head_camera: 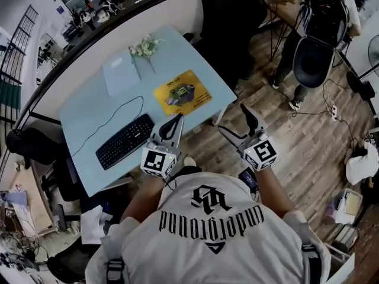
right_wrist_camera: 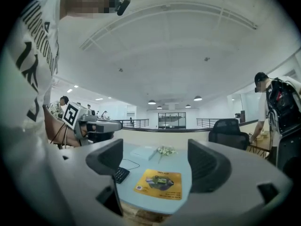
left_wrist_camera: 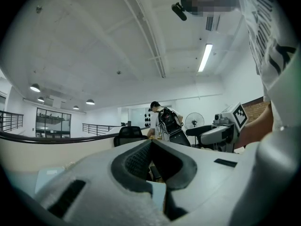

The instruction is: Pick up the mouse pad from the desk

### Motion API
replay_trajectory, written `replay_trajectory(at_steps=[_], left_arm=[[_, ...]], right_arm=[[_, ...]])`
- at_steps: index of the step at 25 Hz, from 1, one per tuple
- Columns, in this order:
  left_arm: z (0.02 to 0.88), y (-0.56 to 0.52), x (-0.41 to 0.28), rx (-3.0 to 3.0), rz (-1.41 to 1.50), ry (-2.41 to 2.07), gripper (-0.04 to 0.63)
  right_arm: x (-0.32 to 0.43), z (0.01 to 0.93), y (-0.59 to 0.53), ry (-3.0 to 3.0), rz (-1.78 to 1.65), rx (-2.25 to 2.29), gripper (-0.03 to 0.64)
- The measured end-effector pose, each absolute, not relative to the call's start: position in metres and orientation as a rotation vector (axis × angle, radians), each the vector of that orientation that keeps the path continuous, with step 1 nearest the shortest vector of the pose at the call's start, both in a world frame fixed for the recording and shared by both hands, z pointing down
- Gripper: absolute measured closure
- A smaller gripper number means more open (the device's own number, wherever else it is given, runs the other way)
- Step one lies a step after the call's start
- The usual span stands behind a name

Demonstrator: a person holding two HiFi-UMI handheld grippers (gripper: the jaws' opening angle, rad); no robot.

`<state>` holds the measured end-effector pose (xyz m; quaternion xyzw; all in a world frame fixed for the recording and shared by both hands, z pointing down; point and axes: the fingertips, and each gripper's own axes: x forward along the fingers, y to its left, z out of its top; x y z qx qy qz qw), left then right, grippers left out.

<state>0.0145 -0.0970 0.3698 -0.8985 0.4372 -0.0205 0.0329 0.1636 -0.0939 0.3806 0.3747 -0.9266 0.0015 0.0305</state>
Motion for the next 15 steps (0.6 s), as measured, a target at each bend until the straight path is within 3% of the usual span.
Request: replay_trajectory(at_steps=[15], left_arm=[[0.367, -0.137, -0.108, -2.727, -0.023, 1.438, 0.588]], right_arm=[[0.025, 0.393, -0.138, -2.847, -0.005, 0.957, 0.202]])
